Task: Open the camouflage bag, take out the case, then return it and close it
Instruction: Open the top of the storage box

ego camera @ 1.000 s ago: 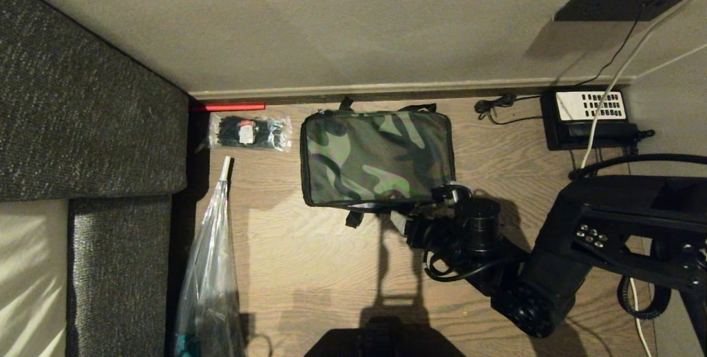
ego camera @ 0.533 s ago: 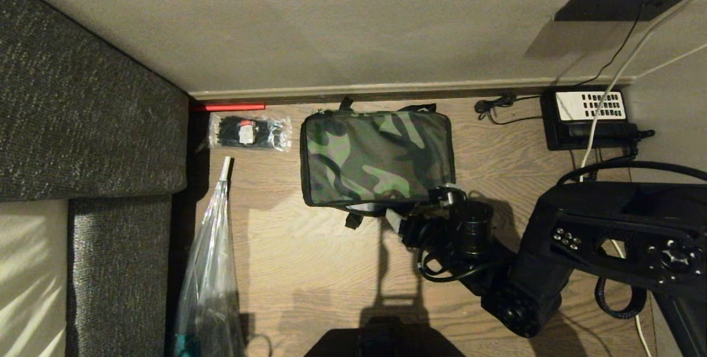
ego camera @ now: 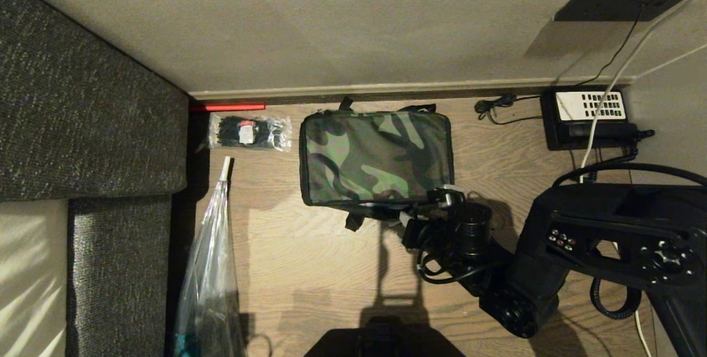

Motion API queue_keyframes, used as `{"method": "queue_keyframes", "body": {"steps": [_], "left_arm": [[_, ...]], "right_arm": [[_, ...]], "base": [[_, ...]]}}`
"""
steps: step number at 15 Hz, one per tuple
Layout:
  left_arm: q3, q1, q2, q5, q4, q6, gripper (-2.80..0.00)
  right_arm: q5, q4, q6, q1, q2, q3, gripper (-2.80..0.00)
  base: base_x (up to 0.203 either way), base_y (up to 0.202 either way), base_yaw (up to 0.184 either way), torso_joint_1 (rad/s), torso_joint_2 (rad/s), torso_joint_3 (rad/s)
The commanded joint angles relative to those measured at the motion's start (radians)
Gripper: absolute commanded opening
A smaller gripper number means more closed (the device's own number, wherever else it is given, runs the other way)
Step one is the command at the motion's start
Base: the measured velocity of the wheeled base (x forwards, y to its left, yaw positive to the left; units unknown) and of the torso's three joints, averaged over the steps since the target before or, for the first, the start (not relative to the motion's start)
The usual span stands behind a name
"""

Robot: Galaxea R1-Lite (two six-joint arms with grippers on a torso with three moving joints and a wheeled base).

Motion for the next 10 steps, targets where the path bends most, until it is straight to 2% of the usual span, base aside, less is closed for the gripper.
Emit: {"method": "queue_keyframes", "body": {"steps": [1,4,8,9,10], "left_arm": [[0.003,0.000,0.000,0.000,0.000,-0.001,-2.80],[0.003,0.000,-0.002,0.000,0.000,-0.001,-2.80],[0.003,0.000,-0.002,0.000,0.000,-0.001,-2.80],[0.003,0.000,-0.002,0.000,0.000,-0.001,-2.80],[0.003,0.000,-0.002,0.000,0.000,-0.001,-2.80]], "right_arm": [[0.004,-0.008,0.001,0.000,-0.015,0.010,-2.80],[0.009,-0.006,-0.041,0.000,-0.041,0.032,-2.80],[0.027,0.000,-0.058,-0.002,-0.062,0.043,-2.80],[0.027,-0.001,-0.087,-0.002,-0.060,0.046,0.00],[0.023,0.000,-0.138,-0.001,-0.058,0.048,0.00]], "base": [[0.000,0.000,0.000,0.000,0.00,0.000],[0.000,0.000,0.000,0.000,0.00,0.000],[0.000,0.000,0.000,0.000,0.00,0.000],[0.000,0.000,0.000,0.000,0.00,0.000],[0.000,0.000,0.000,0.000,0.00,0.000]]}}
